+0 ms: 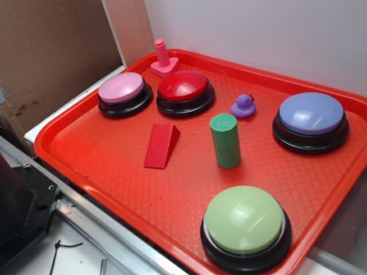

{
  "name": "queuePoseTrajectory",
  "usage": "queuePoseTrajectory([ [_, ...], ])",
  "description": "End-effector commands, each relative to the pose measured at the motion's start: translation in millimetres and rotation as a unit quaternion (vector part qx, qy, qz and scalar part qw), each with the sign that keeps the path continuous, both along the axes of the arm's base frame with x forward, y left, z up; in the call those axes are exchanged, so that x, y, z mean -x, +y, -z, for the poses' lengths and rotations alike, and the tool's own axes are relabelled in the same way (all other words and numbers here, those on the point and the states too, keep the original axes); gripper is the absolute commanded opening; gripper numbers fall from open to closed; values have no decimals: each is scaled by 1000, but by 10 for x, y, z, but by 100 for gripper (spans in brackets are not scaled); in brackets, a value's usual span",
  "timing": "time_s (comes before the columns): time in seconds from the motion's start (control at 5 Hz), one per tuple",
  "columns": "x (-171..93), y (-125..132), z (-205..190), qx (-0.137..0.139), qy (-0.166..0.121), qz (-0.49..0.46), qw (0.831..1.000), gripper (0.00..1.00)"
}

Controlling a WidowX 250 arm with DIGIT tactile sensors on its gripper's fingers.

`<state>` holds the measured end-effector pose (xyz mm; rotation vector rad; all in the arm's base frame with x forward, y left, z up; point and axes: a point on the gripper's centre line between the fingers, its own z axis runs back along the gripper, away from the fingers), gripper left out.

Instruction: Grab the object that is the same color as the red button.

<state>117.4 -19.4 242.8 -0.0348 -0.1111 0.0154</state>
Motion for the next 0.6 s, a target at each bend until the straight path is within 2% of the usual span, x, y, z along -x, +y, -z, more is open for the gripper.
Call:
queuePoseTrajectory([
  [0.0,0,0,0,0,0,0,1000,100],
  [0.2,-460,4,-15,-9,11,8,1000,100],
  [0.4,-821,-183,2,2,21,64,998,100],
])
